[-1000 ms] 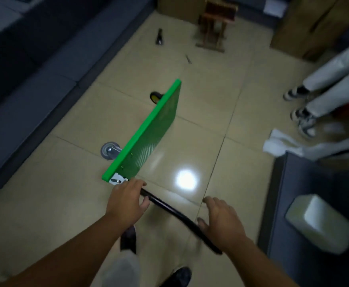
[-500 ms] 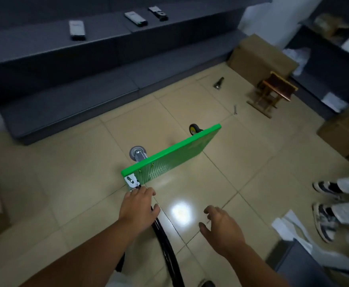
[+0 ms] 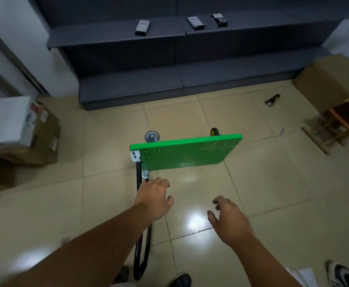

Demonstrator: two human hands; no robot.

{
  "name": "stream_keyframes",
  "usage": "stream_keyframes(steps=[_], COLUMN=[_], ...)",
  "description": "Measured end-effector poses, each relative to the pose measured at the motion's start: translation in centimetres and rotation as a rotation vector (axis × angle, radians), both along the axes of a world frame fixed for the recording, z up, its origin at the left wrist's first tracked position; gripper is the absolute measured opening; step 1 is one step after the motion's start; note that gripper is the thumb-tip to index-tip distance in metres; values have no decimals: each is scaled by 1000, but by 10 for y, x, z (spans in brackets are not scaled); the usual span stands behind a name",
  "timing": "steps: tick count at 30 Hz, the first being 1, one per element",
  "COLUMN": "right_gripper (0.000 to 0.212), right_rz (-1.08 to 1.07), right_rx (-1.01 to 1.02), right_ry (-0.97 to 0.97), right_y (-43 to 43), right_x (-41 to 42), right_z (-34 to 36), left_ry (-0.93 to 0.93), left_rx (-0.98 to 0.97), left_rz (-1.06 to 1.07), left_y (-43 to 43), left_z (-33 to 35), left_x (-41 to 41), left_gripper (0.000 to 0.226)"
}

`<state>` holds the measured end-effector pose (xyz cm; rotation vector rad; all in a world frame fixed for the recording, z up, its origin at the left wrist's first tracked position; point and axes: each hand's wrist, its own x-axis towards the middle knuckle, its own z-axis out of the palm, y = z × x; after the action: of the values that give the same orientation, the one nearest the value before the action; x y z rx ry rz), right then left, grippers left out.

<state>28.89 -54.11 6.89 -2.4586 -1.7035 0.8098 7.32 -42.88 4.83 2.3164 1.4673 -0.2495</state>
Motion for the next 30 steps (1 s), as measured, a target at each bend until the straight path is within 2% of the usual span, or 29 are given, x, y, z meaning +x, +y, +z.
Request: stream_keyframes(steps=[5,9,16,21,27,30], right_gripper=[34,36,36,38,38,43], right_rz=[37,87,274,381,495,572], right_rx=[-46,-63,-58,-129,-218,-251], right_ry=[-20,-57,-123,-129,-125,-129], right_y=[-7,29,157,264,358,395], right_x=[54,98,167,211,258,280], right_z=[2,3,-7,-37,-94,-140], left_ry=[6,-22,-97,-87,-79,-62], left_rx=[-17,-12,-7,-33,-111,-112], left_rz=[33,83,244,362,540,632], left_y=[-2,21,105,183,239,250], left_z=[-4,-12,-38,-65,-112,-149], left_x=[39,71,144,191,226,249], left_gripper=[44,45,45,45,52,48])
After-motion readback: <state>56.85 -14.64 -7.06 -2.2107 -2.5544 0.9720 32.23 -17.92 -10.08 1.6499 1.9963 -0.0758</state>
